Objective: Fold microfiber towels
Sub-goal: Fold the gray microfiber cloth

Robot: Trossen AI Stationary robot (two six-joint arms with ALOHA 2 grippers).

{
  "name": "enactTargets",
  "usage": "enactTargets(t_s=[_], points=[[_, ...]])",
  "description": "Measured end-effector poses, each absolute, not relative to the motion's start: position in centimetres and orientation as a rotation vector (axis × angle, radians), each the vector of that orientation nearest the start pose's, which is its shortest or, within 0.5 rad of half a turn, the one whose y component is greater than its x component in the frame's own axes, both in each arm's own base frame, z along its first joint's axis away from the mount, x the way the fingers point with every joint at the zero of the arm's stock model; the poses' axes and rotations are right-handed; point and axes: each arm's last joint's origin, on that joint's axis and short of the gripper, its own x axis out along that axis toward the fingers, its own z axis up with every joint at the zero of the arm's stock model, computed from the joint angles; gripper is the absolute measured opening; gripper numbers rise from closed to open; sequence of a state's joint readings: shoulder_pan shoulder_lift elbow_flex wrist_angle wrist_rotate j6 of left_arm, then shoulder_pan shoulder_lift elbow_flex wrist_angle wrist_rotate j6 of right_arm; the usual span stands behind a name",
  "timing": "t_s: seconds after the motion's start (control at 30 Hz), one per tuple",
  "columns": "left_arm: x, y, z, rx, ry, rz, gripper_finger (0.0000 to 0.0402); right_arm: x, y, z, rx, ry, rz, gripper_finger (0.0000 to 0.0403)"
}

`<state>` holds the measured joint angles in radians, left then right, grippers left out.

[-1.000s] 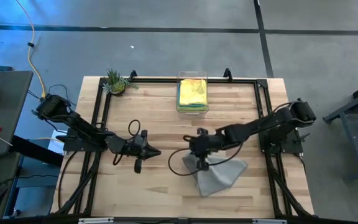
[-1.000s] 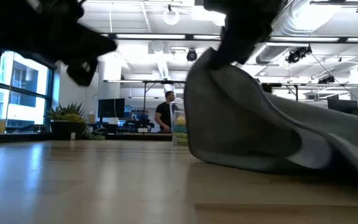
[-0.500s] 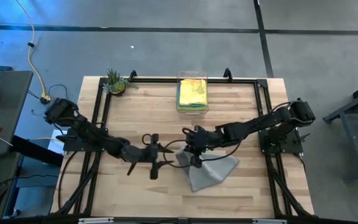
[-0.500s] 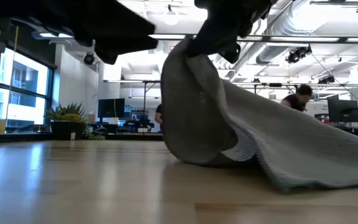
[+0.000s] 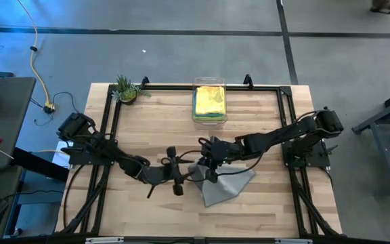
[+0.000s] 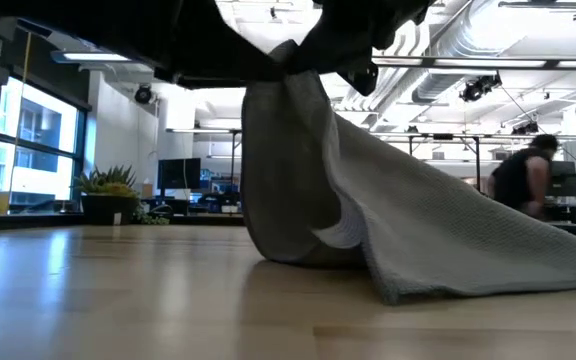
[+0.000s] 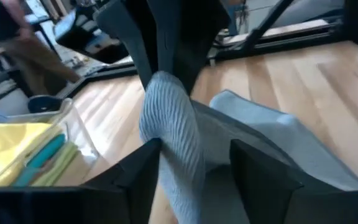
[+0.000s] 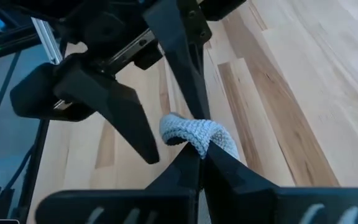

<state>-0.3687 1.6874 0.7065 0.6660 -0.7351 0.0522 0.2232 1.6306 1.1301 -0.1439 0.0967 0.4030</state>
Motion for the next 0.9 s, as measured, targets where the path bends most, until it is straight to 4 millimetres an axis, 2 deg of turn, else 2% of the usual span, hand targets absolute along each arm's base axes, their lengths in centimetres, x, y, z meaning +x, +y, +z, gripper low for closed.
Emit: enactTargets(t_s=[0.2, 0.33, 0.43, 0.57, 0.77, 0.9], points=[[30.8, -9.7, 16.9, 0.246, 0.277, 0.378, 0.0082, 34.8, 7.7, 24.3, 0.283, 0.659, -0.008, 0.0001], [30.8, -9.6, 17.2, 0.251, 0.262, 0.391, 0.0011, 34.7, 8.2, 24.3, 0.260, 0.660, 0.008, 0.0018], [30.9, -9.2, 17.2, 0.238, 0.268, 0.407, 0.0010, 34.1, 8.8, 24.5, 0.252, 0.688, 0.016, 0.0047], [31.1, -8.7, 17.2, 0.236, 0.270, 0.424, 0.0003, 31.9, 9.7, 25.4, 0.268, 0.765, -0.032, 0.0098], [31.0, -7.4, 17.7, 0.202, 0.283, 0.464, 0.0001, 27.4, 11.5, 25.8, 0.179, 0.844, -0.328, 0.0148], [30.9, -6.7, 18.6, 0.173, 0.265, 0.480, 0.0001, 26.2, 13.3, 25.3, 0.173, 0.769, -0.470, 0.0149]])
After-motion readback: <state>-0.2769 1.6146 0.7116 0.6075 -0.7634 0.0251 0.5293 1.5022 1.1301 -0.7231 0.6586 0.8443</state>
